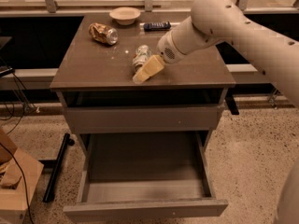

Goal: Place 7up can into middle drawer

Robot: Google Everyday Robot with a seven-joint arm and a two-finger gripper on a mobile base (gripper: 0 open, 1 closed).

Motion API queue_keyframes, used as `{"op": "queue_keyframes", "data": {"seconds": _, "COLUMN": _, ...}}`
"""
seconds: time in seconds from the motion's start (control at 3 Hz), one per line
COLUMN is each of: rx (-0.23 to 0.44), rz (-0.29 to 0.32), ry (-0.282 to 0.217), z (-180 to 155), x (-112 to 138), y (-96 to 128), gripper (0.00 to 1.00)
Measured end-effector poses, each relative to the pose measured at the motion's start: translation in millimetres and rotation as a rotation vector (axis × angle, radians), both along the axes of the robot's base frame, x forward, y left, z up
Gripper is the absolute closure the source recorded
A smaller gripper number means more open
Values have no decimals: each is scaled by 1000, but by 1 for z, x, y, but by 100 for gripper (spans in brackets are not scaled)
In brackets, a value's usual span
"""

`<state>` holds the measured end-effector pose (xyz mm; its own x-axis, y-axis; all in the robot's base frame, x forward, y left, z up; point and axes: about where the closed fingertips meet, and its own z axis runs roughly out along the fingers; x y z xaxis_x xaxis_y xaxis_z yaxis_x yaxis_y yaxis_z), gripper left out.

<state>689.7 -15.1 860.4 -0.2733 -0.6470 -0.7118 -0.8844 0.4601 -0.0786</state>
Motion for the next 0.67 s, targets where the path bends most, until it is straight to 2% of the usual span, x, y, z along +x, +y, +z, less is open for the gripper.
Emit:
{"op": "queue_keyframes", "data": {"seconds": 0.33, "rx": 43, "rz": -66, "ry": 2, "z": -15, "x": 21, "y": 3, "gripper": 0}}
{"op": "queue_keyframes", "data": {"seconds": 0.67, "rx": 92, "rz": -92, "ry": 11, "z": -26, "x": 35, "y": 15, "gripper": 0}}
